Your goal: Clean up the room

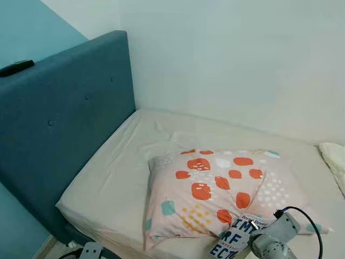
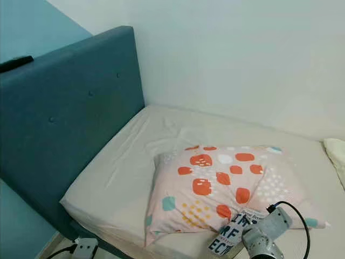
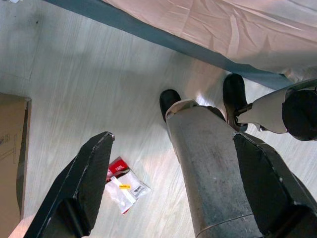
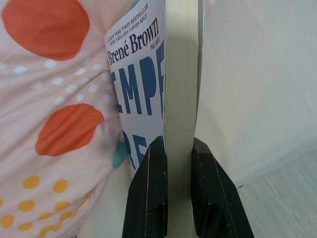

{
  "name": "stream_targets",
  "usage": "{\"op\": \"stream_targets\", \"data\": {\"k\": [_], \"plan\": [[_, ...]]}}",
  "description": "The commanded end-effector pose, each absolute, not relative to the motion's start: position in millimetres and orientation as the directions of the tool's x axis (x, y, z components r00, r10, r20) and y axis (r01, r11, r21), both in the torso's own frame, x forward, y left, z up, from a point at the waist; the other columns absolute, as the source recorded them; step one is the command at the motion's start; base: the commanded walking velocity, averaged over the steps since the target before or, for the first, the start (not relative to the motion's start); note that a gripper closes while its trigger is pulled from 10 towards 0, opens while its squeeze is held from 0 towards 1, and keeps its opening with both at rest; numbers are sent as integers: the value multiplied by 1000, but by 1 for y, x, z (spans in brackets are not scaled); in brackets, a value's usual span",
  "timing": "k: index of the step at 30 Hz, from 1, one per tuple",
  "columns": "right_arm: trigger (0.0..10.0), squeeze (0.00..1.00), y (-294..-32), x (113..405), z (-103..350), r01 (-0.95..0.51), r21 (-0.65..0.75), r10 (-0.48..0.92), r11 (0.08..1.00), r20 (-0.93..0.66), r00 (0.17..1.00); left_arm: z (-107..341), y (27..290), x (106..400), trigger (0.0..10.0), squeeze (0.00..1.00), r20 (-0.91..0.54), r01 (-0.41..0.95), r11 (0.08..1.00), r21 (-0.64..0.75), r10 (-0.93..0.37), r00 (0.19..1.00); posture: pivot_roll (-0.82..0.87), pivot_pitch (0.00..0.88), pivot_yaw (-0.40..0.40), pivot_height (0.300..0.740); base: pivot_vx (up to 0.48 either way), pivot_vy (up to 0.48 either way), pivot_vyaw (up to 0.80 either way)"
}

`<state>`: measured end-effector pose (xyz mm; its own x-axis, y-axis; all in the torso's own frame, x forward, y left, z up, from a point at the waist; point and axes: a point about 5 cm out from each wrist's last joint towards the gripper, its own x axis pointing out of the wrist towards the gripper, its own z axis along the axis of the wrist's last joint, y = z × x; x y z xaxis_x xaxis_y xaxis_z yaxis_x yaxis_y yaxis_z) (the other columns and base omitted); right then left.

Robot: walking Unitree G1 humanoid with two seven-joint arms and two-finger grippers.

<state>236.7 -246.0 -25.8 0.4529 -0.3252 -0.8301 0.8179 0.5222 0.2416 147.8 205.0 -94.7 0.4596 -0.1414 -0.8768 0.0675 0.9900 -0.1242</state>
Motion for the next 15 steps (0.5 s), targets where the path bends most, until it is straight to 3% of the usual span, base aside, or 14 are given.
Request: {"op": "stream_targets", "data": {"k": [1, 9, 10, 15], "plan": [[0, 0, -253, 244, -14, 785, 256, -329, 565, -802, 498, -95, 209, 146, 10000, 1000, -881, 73, 991, -111, -132, 454, -32, 11, -18, 740, 0, 0, 0], [0, 0, -272, 244, 12, 745, 230, -382, 626, -743, 550, -95, 209, 145, 10000, 1000, -883, 78, 990, -114, -137, 449, -48, 11, -24, 740, 0, 0, 0], [0, 0, -280, 244, 28, 689, 173, -404, 704, -700, 589, -95, 208, 144, 10000, 1000, -884, 82, 990, -116, -140, 447, -51, 11, -26, 740, 0, 0, 0], [0, 0, -286, 242, 52, 563, 78, -378, 823, -664, 645, -96, 207, 144, 10000, 1000, -885, 87, 989, -118, -145, 443, -55, 8, -25, 740, 0, 0, 0]]}}
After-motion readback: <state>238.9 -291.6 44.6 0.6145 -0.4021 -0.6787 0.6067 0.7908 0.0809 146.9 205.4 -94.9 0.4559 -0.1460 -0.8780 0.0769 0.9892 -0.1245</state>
